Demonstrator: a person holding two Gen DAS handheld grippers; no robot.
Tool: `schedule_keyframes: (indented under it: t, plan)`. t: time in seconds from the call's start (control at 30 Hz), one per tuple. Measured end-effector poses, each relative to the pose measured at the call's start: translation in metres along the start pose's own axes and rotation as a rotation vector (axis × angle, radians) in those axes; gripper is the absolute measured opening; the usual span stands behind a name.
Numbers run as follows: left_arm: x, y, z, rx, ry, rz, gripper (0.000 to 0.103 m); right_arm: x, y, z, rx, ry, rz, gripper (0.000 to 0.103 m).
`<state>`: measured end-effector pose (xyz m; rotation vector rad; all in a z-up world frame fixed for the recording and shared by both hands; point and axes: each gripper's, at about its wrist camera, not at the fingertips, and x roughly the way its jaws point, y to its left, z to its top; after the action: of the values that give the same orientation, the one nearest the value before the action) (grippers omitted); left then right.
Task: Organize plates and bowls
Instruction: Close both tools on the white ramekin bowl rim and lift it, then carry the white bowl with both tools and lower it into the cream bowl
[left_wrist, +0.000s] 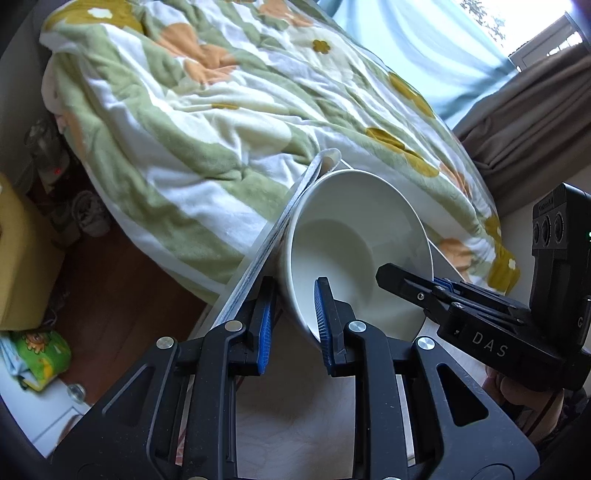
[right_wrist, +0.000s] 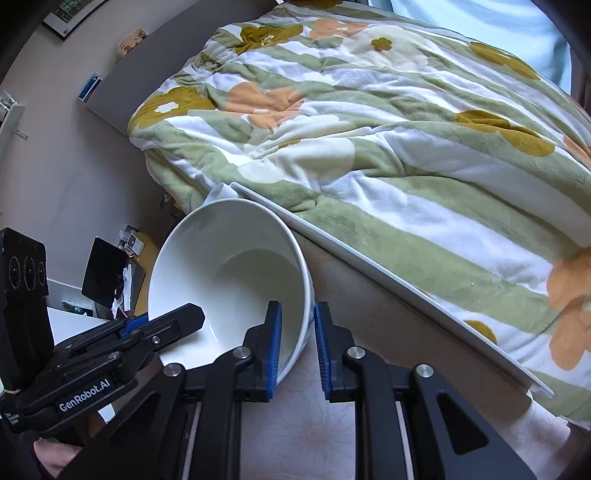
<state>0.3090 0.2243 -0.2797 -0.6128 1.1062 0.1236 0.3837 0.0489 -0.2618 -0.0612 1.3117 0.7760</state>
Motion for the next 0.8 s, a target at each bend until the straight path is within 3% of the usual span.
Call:
schedule_keyframes:
  t: [0.37, 0.57, 0.8]
  plan:
    - [-0.042, -0.025, -0.016, 0.067, -0.047, 0.004, 0.019, -0.037, 0.009, -0.022, 0.011, -0.061, -0.003, 0.016]
    - [-0.084, -0.058, -0.039, 0.115, -0.099, -0.018, 0.019, -0.090, 0.015, -0.048, 0.006, -0.135, -0.015, 0.017]
    - [-0.129, -0.118, -0.082, 0.201, -0.136, -0.067, 0.019, -0.167, 0.003, -0.103, 0.063, -0.235, -0.040, 0.016]
